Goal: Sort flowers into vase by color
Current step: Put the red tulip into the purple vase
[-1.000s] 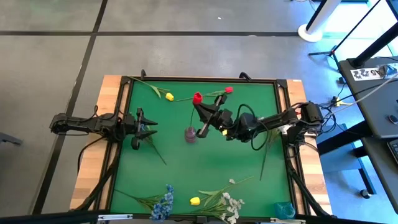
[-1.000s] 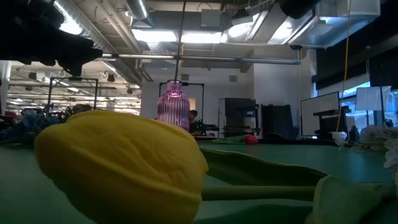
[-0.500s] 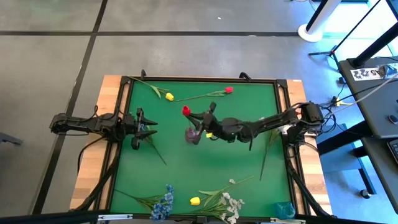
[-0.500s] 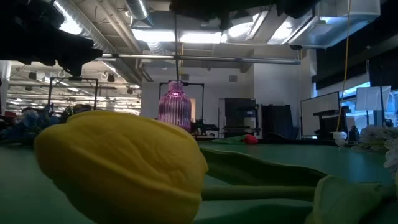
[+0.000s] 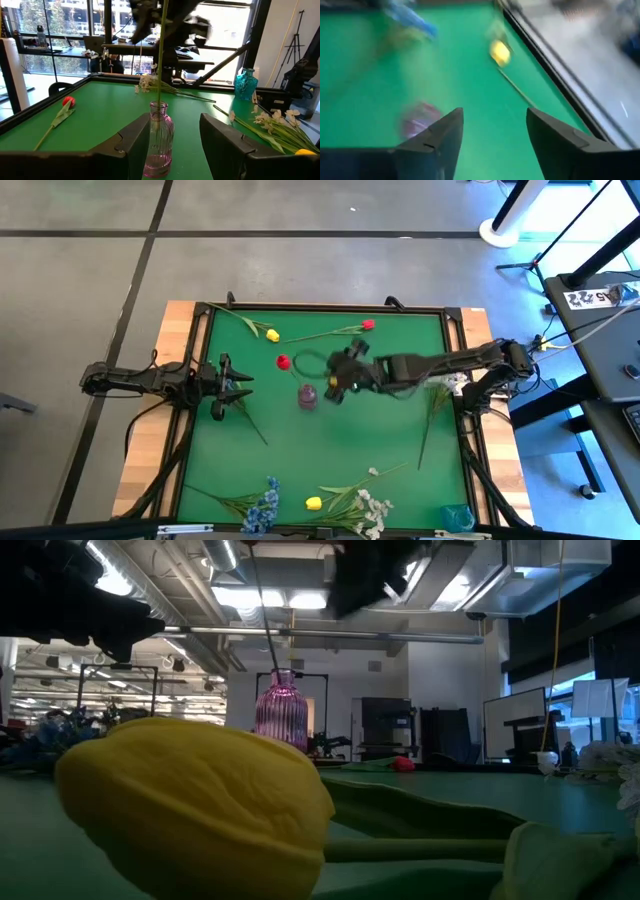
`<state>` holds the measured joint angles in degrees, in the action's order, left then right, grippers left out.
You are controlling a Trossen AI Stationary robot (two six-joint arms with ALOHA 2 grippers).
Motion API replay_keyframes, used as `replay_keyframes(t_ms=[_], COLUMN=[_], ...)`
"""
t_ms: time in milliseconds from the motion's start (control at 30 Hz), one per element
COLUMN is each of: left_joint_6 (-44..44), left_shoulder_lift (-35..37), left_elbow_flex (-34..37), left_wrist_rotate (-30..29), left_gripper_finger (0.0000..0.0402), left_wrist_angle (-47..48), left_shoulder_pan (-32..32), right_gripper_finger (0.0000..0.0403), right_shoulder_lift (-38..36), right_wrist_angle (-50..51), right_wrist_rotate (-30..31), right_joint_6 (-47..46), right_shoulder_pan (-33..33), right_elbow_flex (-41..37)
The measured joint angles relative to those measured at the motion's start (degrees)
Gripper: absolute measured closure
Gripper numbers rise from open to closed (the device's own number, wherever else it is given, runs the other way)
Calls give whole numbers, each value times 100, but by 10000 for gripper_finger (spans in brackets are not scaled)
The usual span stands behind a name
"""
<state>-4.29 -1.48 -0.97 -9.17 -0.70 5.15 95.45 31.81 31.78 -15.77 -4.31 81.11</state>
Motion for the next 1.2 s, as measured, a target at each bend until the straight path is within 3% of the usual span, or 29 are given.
replay_keyframes(t_ms=[167, 267, 433, 600, 733, 1033, 1200], left_joint_6=[2, 0, 0, 0, 2, 0, 0], left_shoulder_lift=[0, -1, 0, -1, 0, 0, 0], left_elbow_flex=[0, 0, 0, 1, 2, 0, 2], left_wrist_rotate=[0, 0, 0, 0, 2, -15, -15], left_gripper_finger=[234, 234, 234, 234, 234, 234, 234], left_wrist_angle=[-1, -1, -1, -1, 1, -1, -1], left_shoulder_pan=[2, 1, 2, 2, 2, 0, 2], right_gripper_finger=[172, 172, 171, 171, 171, 202, 228], right_shoulder_lift=[40, 93, 93, 94, 172, 997, 1371], right_wrist_angle=[1708, 1944, 828, -921, -1946, -2589, -2891], right_wrist_rotate=[-328, -557, -1203, -1624, -1582, -1796, -1630], right_joint_6=[-1347, -2352, -2773, -3659, -4341, -5395, -5960], right_shoulder_pan=[962, 1571, 2428, 3132, 3467, 3544, 3549], right_elbow_flex=[-24, -247, -928, -1636, -2030, -2084, -2084])
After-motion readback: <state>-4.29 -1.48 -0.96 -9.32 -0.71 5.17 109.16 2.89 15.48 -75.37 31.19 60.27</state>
